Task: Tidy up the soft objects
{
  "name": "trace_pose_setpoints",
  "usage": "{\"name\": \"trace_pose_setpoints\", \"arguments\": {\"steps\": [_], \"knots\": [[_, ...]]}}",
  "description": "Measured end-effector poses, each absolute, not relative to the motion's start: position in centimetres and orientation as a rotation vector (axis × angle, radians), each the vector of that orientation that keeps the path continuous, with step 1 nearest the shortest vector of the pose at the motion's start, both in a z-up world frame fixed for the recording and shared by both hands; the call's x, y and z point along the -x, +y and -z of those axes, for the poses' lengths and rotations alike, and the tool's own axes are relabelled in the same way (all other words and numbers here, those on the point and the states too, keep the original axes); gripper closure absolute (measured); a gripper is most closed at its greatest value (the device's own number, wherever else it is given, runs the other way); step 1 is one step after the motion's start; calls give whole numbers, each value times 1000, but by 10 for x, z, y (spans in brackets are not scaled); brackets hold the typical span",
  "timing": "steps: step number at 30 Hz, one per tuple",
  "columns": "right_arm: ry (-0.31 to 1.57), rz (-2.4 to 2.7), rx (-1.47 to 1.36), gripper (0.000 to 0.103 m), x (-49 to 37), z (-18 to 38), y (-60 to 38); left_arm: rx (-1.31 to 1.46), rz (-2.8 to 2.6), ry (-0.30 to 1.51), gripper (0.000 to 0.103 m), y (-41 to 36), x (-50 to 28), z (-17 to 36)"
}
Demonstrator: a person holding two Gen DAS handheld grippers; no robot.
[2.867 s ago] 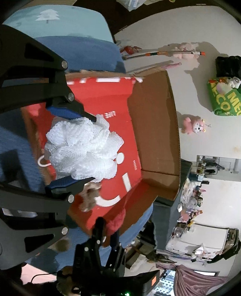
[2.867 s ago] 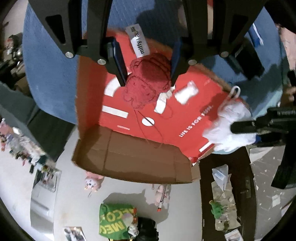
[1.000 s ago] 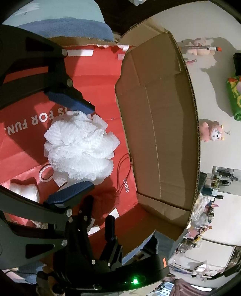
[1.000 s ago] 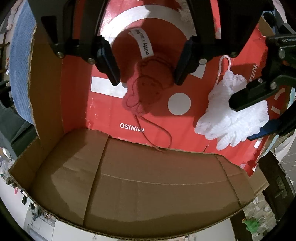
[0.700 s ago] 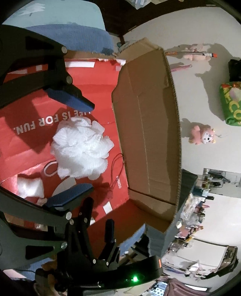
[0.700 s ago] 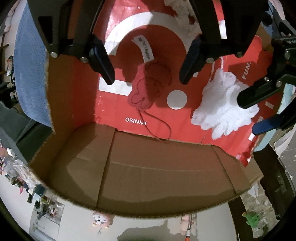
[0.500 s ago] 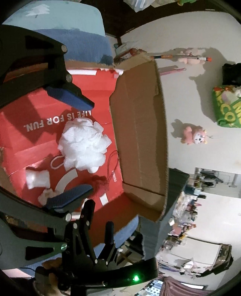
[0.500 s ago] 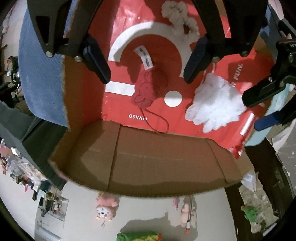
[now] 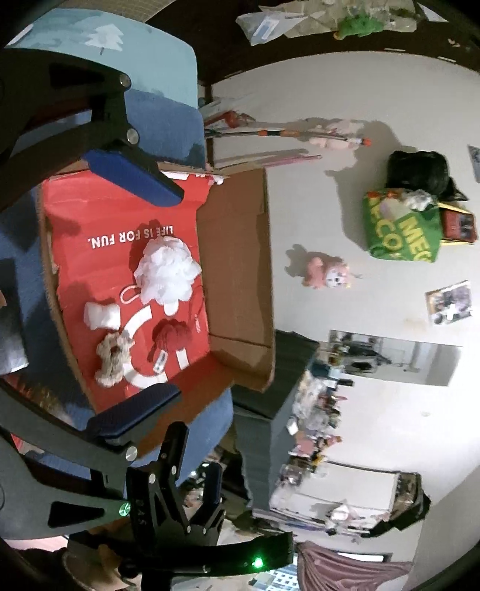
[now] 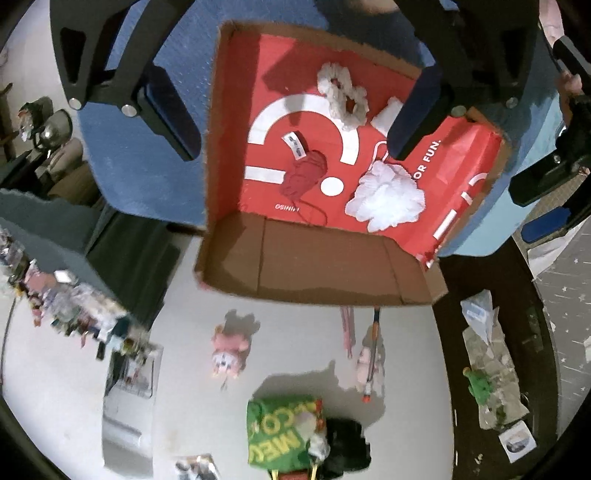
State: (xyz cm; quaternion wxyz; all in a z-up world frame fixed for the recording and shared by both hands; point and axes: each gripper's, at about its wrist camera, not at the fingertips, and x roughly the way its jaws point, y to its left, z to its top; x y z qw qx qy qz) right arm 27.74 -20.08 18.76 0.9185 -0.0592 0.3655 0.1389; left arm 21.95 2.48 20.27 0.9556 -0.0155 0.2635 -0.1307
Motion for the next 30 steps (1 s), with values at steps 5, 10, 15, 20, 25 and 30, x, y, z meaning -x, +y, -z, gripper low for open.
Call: {"name": "trace_pose_setpoints", "arguments": {"steps": [5,10,15,20,25,30], "knots": [[656,-277,141,0,-234,-203,-208,25,260,450,5,20,-177,-212],[550,-268,130,0,-185,-214,-219,9,241,369,5,13,-134,-215],[465,-265,102,0,-133,-219,-231,4,235,286,0,7,-86,-213],[404,-250,111,0,-90,-214,-236,14,236,225,0,6,-44,-205],[357,-234,95,0,-50,-200,-239,11,238,204,0,4,-16,-189],[345,-211,83,0,-26,-177,-239,28,228,219,0,4,-3,-169]]}}
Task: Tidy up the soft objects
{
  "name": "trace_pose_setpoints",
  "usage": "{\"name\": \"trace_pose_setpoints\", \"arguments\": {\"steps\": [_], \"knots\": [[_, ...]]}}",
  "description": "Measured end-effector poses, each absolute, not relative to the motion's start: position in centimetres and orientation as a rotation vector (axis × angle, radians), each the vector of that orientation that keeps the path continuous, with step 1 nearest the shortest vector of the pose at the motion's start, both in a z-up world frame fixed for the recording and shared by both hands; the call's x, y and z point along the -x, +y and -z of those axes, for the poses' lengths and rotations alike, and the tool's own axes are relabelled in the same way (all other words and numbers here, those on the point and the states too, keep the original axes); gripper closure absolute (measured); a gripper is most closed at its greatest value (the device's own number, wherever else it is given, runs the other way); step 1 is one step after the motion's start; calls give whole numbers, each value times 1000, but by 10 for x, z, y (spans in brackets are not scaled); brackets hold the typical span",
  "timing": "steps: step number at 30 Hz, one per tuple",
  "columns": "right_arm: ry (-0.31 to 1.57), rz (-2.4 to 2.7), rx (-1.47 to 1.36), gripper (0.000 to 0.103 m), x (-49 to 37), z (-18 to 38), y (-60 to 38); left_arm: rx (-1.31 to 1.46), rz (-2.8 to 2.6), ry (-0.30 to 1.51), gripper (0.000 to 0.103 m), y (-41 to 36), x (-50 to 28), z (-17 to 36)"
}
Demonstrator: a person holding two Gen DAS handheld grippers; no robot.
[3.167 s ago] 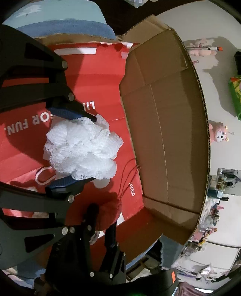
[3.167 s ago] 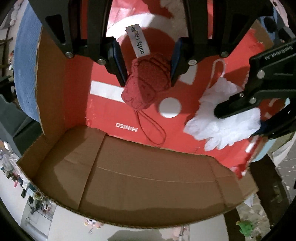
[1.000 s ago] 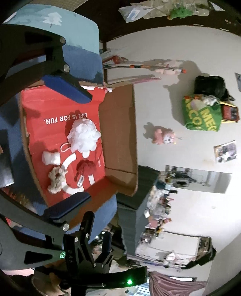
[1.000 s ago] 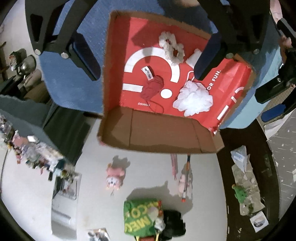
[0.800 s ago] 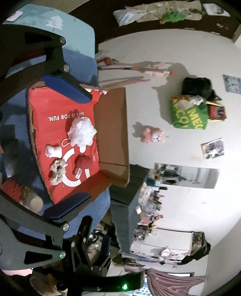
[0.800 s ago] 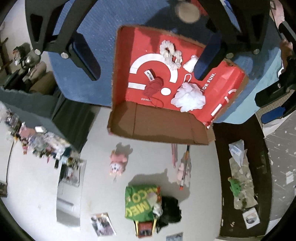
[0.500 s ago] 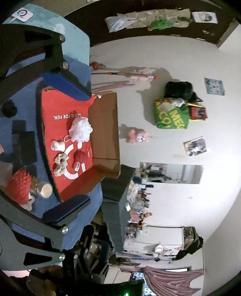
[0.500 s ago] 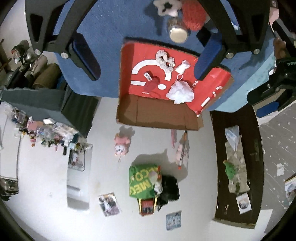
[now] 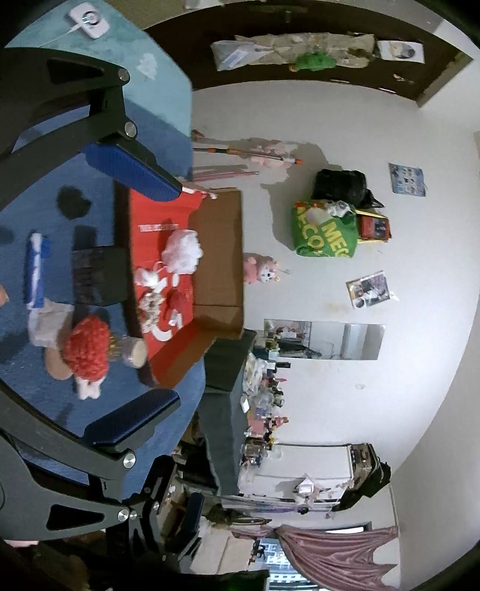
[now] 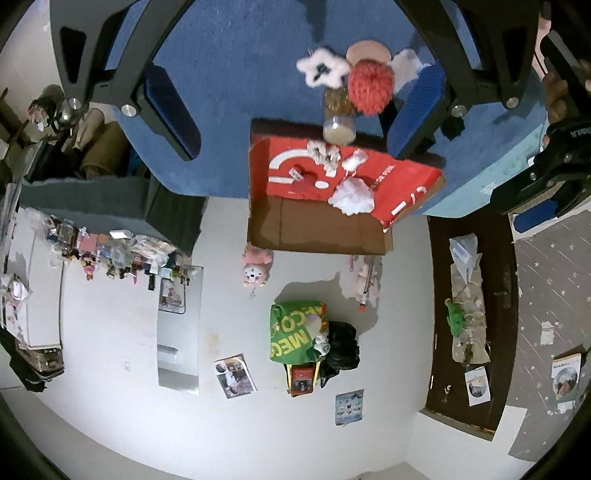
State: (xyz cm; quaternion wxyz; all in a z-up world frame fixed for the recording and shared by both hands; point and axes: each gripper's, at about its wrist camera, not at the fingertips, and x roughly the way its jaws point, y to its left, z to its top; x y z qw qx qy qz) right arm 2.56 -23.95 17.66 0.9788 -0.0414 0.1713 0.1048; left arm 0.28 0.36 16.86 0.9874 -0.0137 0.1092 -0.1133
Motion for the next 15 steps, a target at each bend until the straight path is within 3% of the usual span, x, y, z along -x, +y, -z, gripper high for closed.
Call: {"name": "trace_pose_setpoints", "arguments": {"steps": [15], "knots": [[492,-192,71,0,-33,-100,-234,65,243,442,0,5,-20,-95]]}}
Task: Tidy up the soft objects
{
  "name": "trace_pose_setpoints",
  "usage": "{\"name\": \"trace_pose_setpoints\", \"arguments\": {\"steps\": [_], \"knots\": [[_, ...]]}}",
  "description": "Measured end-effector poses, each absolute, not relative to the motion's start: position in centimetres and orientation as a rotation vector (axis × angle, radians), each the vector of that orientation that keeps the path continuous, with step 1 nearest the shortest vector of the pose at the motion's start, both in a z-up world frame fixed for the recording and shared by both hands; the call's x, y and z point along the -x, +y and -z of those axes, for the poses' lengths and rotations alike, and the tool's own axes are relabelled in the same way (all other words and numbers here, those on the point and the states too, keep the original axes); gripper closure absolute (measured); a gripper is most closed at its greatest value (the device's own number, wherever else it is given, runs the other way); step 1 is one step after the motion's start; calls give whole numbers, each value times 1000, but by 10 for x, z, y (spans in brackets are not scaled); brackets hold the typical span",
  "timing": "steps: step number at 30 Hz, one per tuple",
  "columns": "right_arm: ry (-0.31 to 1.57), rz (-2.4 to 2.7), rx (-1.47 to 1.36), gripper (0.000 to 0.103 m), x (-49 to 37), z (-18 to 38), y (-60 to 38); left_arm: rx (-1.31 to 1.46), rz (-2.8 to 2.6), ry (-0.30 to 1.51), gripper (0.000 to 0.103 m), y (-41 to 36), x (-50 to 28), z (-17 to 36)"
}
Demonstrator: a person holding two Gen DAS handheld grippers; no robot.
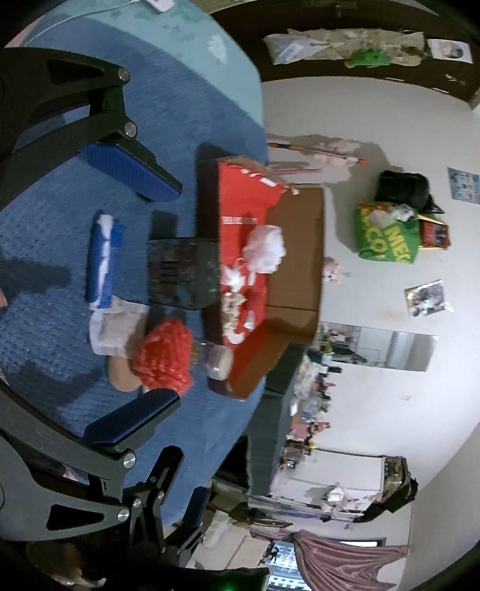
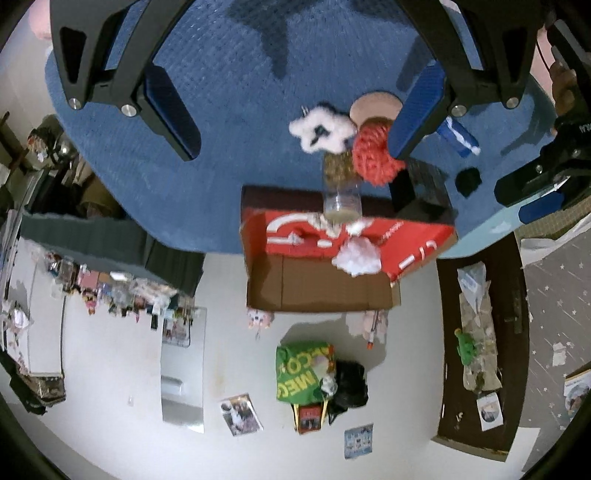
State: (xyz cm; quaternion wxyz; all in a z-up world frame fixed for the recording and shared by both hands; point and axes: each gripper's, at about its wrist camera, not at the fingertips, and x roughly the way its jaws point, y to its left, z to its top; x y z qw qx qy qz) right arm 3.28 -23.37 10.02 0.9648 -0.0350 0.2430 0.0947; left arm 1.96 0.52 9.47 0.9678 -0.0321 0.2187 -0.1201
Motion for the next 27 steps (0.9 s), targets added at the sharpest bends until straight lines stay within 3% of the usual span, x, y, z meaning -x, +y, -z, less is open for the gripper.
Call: {"name": "trace_pose_setpoints", "arguments": {"steps": [27], "knots": [[632,-350,32,0,-79,-59,-207,70,260,687,0,25,-52,-35]]}}
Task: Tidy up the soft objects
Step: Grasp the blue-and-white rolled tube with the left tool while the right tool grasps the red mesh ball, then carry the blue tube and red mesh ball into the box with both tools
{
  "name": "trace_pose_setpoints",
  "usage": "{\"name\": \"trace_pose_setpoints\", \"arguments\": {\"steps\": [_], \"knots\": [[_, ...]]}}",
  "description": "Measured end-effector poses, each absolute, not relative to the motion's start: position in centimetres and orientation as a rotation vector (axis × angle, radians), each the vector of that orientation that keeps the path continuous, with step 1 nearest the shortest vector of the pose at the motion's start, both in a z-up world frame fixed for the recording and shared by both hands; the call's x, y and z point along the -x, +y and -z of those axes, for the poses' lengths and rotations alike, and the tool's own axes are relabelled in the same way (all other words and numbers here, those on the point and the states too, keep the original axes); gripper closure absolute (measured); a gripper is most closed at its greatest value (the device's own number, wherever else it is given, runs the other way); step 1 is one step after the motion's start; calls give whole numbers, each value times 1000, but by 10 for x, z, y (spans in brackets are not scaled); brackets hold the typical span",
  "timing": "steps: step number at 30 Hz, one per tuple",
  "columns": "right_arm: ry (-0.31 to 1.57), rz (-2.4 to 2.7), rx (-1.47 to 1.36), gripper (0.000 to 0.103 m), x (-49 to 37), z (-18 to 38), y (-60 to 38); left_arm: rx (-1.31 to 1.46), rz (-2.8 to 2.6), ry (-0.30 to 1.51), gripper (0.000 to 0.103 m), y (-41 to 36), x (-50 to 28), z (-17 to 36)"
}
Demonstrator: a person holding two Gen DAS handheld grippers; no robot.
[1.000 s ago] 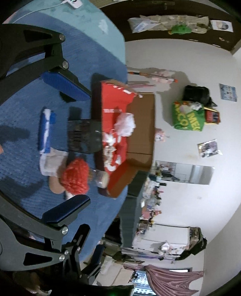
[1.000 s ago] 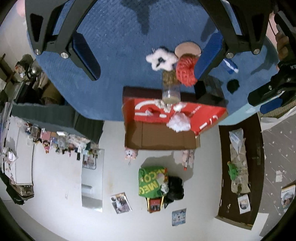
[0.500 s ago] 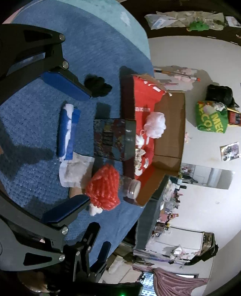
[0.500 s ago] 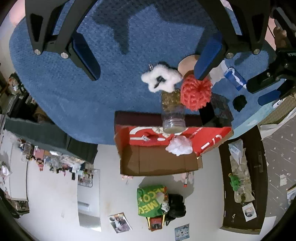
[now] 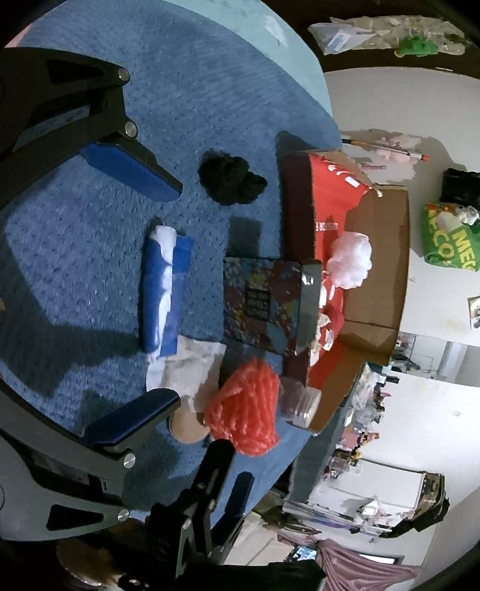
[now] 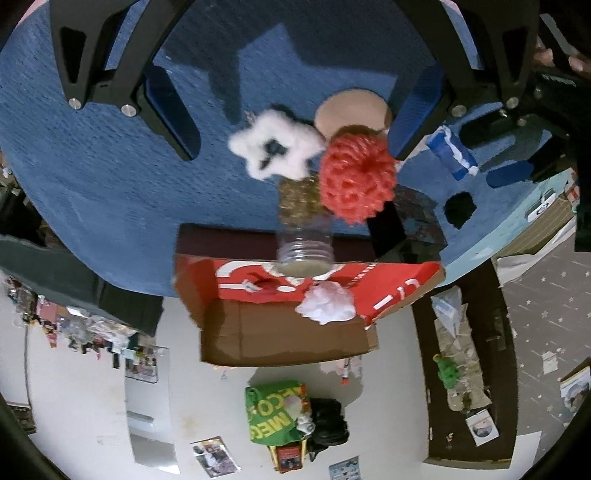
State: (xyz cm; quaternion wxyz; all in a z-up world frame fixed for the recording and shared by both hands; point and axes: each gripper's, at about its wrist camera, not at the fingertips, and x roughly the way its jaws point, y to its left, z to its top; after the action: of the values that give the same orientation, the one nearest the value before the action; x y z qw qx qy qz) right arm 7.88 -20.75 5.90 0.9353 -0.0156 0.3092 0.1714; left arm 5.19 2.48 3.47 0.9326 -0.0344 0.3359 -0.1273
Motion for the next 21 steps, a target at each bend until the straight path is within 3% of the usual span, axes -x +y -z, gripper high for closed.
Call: {"name": "trace_pose_setpoints", "arguments": {"steps": [8,10,11,12,13,15,21], "knots": [[644,-410,47,0,-96,-58,-187,63,316,734,1,28,-64,-24],[648,-428,46,2,-101,-57,-183,47,318,730,9,25,-65,-22],[651,-439,46,8,-104,-56,-181,36,321,728,15,24,-66,-22],[654,-445,45,21,-105,-56,-180,27,325,729,28,23,-67,-21],[660,-458,42,29,-106,-54,-178,22,324,730,29,22,-68,-20],[677,-505,28,59,-106,-52,-177,19,324,718,33,22,-66,-22],[608,-499,58,58,-81,-60,-178,36,340,695,34,21,-62,-30]]}}
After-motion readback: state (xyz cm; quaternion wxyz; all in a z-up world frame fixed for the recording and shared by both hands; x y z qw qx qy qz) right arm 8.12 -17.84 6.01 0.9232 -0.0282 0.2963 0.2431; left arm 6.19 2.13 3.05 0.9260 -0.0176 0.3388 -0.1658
